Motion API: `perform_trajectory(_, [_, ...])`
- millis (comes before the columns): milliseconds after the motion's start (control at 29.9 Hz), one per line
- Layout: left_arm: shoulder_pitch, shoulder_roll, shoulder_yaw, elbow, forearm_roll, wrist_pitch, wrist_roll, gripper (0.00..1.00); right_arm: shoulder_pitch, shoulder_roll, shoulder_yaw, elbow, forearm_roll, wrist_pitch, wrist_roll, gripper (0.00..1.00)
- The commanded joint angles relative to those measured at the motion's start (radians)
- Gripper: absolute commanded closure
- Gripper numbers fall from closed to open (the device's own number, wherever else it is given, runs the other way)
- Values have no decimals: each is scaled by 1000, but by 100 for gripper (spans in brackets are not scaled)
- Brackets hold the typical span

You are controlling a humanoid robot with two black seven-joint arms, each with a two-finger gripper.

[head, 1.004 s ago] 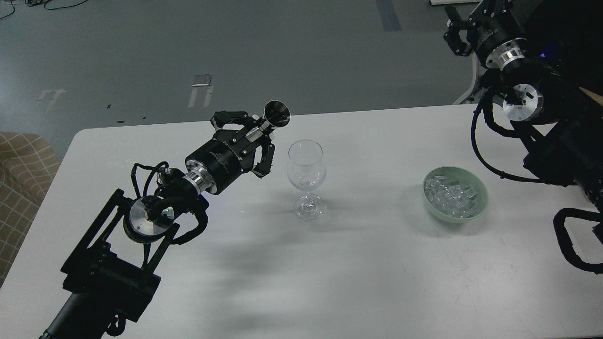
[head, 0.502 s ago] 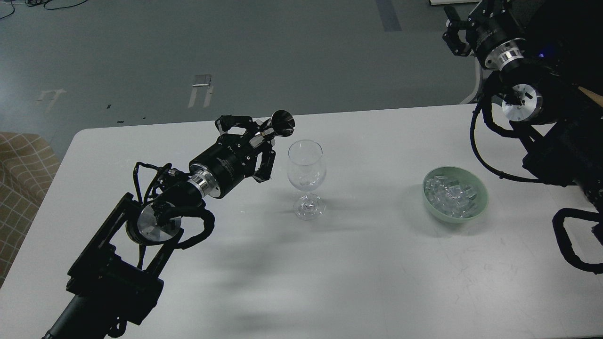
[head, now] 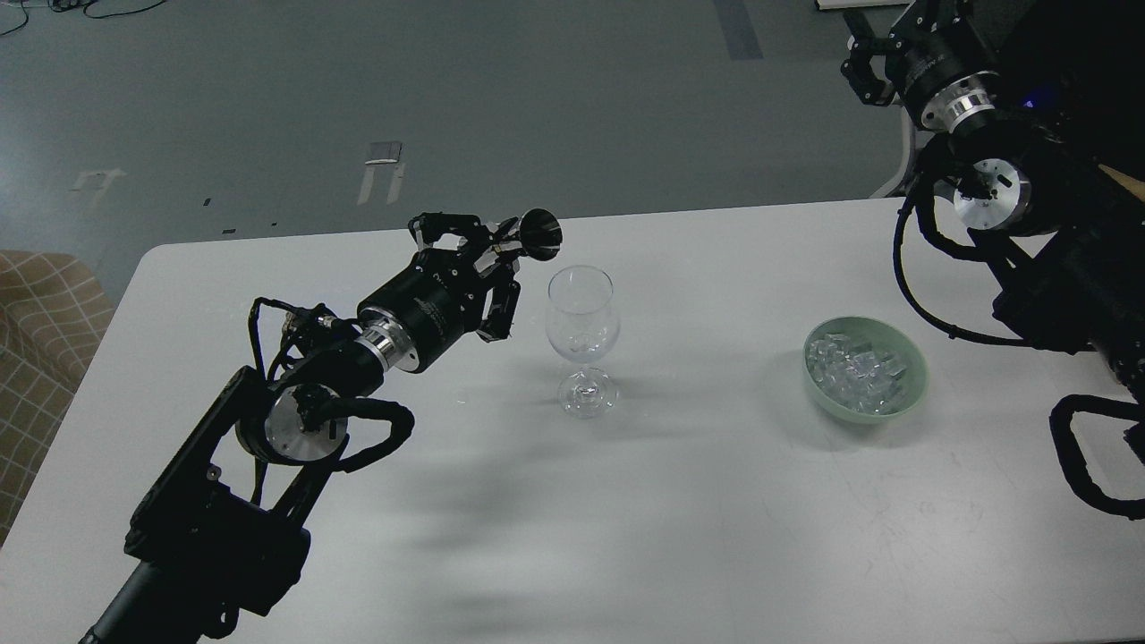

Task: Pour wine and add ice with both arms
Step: 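Tilt the jigger over the wine glass with the left gripper to pour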

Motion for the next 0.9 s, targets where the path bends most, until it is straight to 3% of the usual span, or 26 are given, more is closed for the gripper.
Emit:
perform_trajectory(0, [-1,-1,14,-9,5,1,0,99,0,0,0,0,0,0,0,0])
perform_trajectory(870, [-1,-41,17,-9,214,1,-6,99,1,3,0,2,0,-4,0,0])
